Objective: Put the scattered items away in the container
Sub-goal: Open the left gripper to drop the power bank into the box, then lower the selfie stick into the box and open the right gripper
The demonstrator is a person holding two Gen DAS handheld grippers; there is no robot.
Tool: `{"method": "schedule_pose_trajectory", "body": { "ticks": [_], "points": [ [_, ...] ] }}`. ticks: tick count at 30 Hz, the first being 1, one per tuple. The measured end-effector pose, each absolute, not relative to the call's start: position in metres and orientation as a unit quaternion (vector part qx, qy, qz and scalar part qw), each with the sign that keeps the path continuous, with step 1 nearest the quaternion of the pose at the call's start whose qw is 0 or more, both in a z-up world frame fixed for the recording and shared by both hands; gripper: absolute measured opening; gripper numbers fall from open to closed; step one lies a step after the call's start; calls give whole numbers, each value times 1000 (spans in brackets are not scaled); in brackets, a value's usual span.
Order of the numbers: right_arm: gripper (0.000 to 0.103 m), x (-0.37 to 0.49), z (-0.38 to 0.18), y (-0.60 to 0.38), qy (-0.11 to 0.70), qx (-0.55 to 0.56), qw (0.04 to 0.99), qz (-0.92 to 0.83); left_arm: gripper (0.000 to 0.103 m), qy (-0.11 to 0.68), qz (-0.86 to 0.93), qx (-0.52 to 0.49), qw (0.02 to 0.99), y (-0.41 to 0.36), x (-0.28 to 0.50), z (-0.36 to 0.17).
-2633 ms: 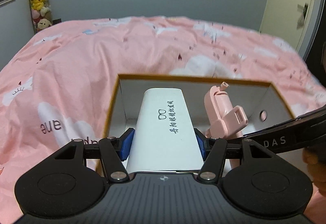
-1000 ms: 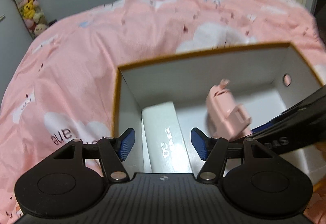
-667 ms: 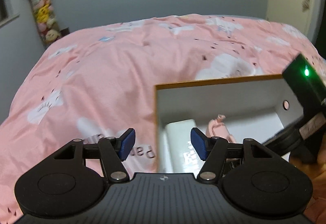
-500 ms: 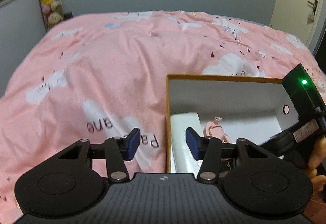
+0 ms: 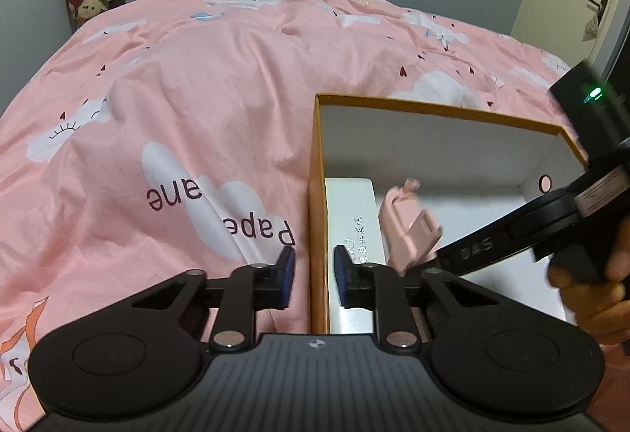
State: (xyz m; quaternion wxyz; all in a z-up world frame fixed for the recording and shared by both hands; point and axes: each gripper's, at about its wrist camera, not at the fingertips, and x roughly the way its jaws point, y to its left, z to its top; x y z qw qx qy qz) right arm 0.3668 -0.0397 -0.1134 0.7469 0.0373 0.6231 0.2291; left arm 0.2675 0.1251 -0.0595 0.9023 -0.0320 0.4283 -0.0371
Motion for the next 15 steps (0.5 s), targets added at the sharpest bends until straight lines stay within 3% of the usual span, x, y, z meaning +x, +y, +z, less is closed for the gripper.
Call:
{"method": "schedule_pose_trajectory", "body": {
  "ticks": [6, 15],
  "points": [
    [34, 350, -87, -44, 577, 32, 779, 242, 8, 430, -43, -30, 901, 123, 266, -64],
    [34, 353, -87, -28, 558, 82, 780, 270, 6, 430, -50, -33, 901, 123, 264, -67]
  ]
}}
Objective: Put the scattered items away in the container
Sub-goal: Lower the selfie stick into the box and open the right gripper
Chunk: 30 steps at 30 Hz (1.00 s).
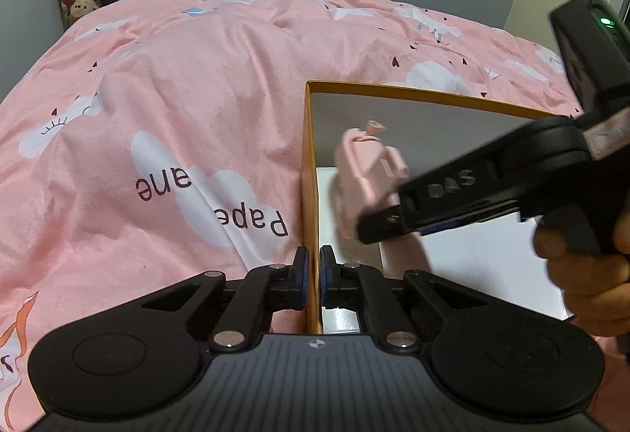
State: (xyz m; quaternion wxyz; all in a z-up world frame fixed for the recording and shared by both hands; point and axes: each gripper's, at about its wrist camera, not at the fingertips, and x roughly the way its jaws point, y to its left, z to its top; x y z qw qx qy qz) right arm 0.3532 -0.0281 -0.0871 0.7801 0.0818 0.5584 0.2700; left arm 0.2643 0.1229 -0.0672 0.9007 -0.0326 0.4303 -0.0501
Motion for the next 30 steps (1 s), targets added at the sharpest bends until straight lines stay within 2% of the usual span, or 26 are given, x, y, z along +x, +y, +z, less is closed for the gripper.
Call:
{"method": "schedule_pose_trajectory", "body": {
  "ticks": [11, 18, 30],
  "points": [
    [35, 369, -104, 5, 564, 71, 776, 271, 5, 430, -53, -34, 901, 124, 265, -70],
    [39, 372, -105, 8, 570, 70, 769, 279, 5, 432, -53, -35, 900, 124, 266, -70],
    [39, 364, -81, -12, 547, 58, 782, 292, 5, 440, -47, -32, 896, 123, 267, -72]
  ]
}}
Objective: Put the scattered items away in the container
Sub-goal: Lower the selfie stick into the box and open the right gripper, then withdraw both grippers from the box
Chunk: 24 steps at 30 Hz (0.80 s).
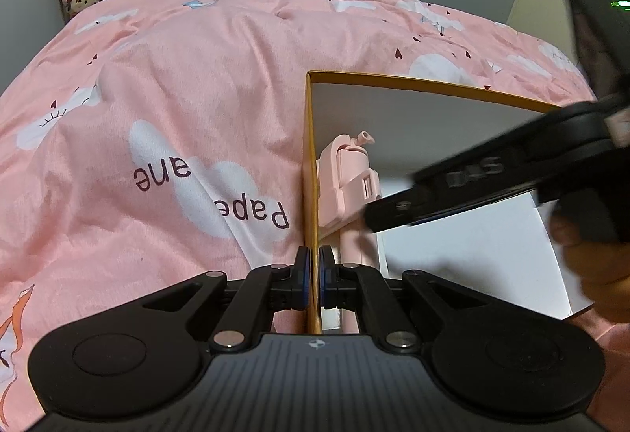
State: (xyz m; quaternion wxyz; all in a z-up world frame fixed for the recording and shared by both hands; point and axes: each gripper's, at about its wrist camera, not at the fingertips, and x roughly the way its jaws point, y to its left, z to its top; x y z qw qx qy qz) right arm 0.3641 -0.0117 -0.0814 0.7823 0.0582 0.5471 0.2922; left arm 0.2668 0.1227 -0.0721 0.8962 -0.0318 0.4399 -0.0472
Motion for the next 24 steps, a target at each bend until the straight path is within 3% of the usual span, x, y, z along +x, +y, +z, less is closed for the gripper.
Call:
{"method": "schedule_pose_trajectory", "body": {
  "ticks": [15, 24],
  "points": [
    [38, 313, -30, -114, 435, -72, 879, 185, 6, 446, -21, -3, 895, 112, 269, -71],
    [39, 292, -25, -196, 419, -56, 903, 82, 6, 455, -12, -10, 890, 110, 277, -77]
  ]
}}
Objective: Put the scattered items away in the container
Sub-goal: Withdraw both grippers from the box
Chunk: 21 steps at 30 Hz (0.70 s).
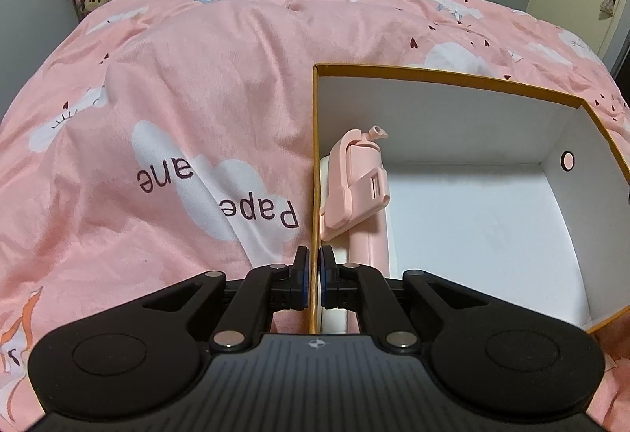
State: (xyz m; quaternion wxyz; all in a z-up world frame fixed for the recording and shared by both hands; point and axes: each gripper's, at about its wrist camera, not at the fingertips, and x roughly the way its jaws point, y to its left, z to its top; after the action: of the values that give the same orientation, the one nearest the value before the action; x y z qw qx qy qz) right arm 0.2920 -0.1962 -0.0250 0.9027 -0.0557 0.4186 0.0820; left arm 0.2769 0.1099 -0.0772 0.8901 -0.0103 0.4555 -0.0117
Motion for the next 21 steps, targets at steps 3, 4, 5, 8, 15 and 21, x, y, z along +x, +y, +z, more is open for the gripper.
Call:
{"method": "schedule_pose_trajectory", "body": {
  "ticks": [3, 4, 5, 8, 15, 21],
  "points": [
    [39, 292, -40, -208, 452, -19, 887, 93, 5, 456, -7, -11, 890, 109, 276, -78],
    [36, 292, -46, -209, 462, -8, 882, 95, 5, 456, -6, -11, 890, 108, 275, -78],
    [33, 292, -51, -208, 469, -1, 877, 100, 5, 456, -5, -12, 890, 108, 274, -78],
    [16, 289, -62, -202, 479, 1, 872, 104, 4, 459, 0, -12, 889, 106, 270, -75],
    [13, 276, -52, -200, 480, -3, 871, 104, 3, 470, 7, -14, 883, 105, 247, -68],
    [13, 257, -49, -202, 487, -1, 866, 113, 3, 477, 22, -20, 879, 106, 212, -63]
  ]
}}
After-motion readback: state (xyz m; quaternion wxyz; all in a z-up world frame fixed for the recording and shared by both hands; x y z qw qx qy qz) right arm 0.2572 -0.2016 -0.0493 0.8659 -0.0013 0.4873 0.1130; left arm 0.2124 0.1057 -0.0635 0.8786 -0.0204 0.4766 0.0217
